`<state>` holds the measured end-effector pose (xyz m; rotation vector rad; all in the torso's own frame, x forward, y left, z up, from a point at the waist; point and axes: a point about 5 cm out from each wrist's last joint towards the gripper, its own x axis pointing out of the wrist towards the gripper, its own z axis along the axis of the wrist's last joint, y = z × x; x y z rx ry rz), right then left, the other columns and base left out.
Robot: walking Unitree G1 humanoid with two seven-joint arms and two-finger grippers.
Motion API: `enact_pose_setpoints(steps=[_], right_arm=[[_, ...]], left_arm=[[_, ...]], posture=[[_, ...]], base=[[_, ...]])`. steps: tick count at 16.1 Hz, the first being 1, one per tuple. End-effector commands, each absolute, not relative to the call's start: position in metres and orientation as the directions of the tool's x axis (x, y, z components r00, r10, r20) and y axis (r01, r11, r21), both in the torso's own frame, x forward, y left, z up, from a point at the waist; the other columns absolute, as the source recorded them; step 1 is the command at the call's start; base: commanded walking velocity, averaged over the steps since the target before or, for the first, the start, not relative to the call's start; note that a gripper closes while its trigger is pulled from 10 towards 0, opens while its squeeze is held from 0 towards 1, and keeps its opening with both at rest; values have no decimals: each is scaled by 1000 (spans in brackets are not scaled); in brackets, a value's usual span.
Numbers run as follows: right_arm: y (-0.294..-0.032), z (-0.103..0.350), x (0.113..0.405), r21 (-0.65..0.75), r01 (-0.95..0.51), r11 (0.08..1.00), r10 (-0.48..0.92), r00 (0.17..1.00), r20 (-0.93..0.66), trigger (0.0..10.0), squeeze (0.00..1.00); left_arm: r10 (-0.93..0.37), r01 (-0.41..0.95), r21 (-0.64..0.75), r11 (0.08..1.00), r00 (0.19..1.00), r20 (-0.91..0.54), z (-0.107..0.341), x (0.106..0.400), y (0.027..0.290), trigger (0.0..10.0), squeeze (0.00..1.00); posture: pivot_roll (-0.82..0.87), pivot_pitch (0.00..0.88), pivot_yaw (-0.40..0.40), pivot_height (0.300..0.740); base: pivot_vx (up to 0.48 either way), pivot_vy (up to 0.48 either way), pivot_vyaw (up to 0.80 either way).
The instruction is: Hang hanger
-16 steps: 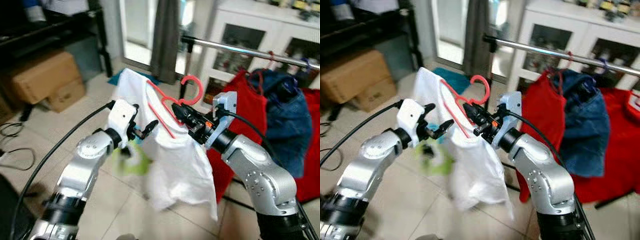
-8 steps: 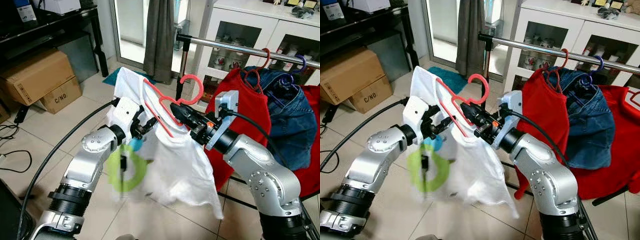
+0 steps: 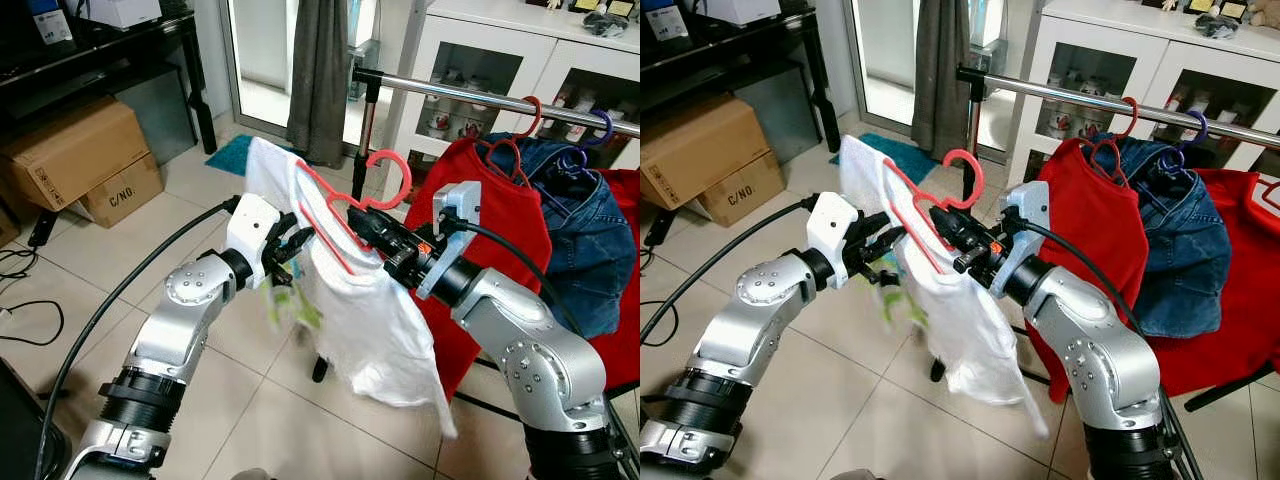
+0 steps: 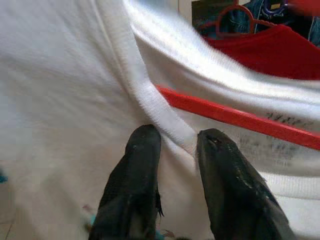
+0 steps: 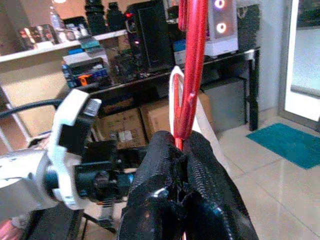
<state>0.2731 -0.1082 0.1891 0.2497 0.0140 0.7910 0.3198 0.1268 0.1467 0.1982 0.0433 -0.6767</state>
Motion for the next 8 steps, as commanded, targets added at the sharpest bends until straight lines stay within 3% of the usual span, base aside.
enact_pose_setpoints(steps=[1, 8], right_arm=[[-111, 195, 276, 205, -693, 691, 689, 717, 100, 0, 0], [-116, 189, 280, 172, -655, 736, 657, 752, 58, 0, 0]], left_arm=[[-615, 620, 172, 766, 784, -85, 151, 320, 126, 0, 0], [-598, 599, 134, 790, 800, -50, 154, 313, 136, 0, 0]], posture=[[36, 0, -7, 740], [39, 0, -8, 740]], base=[[0, 0, 0], [0, 0, 0]])
